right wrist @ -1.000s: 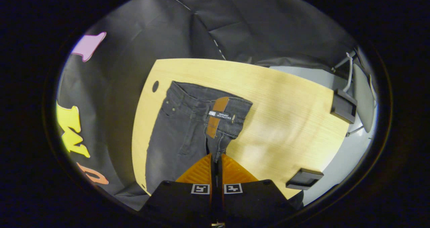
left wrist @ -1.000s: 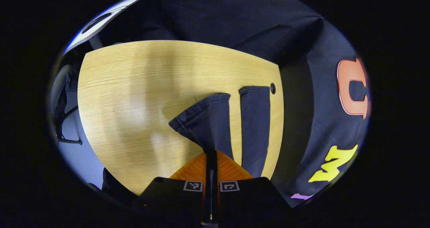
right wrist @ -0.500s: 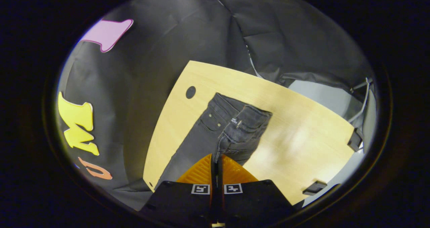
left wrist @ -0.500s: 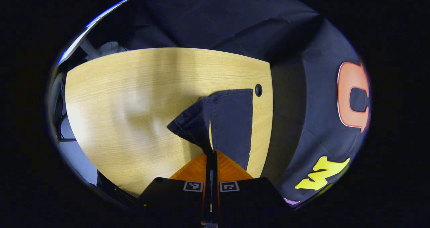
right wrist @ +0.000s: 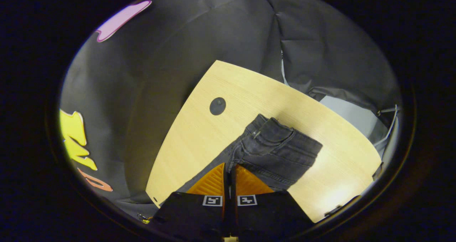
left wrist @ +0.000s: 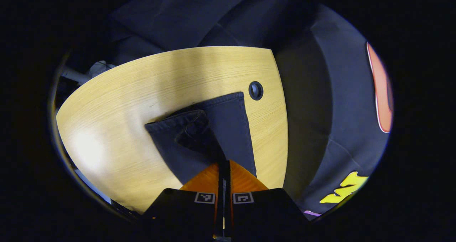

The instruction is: Grasp the waist and the cuffs of the jeans and fold them to make the two legs overlap; first hold the waist and fold one-third of the jeans toward the cuffs, then hold the cuffs and fold the remaining one-third in the same direction to finish folding.

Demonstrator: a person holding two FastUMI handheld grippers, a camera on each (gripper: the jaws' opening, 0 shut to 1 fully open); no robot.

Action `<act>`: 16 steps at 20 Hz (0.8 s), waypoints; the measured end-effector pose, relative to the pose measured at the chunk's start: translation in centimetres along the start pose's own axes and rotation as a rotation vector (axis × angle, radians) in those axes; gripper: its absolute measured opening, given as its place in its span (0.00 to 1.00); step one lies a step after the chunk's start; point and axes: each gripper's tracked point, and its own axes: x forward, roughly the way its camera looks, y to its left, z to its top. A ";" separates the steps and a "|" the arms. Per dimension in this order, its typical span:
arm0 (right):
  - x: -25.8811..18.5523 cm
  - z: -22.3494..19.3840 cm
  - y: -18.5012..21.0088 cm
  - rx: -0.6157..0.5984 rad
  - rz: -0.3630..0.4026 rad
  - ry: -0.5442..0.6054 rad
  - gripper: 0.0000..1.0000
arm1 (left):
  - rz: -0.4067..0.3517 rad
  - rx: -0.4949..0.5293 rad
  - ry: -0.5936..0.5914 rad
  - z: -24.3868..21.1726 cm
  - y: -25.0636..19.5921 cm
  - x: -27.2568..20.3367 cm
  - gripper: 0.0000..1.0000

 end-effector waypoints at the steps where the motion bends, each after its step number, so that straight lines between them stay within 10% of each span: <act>1: 1.0 0.1 0.0 -0.003 0.003 0.004 0.00 | 0.011 0.030 0.014 0.5 -0.2 1.1 0.05; 13: 7.1 0.6 -1.6 0.053 -0.001 0.046 0.11 | 0.127 0.193 0.077 -2.4 -2.3 9.0 0.07; 14: 6.9 0.7 -1.5 0.056 0.011 0.044 0.13 | 0.111 0.200 0.070 -2.6 -2.9 9.1 0.11; 16: 6.7 0.5 -1.5 0.048 0.019 0.041 0.23 | 0.109 0.222 0.052 -2.6 -3.4 9.3 0.63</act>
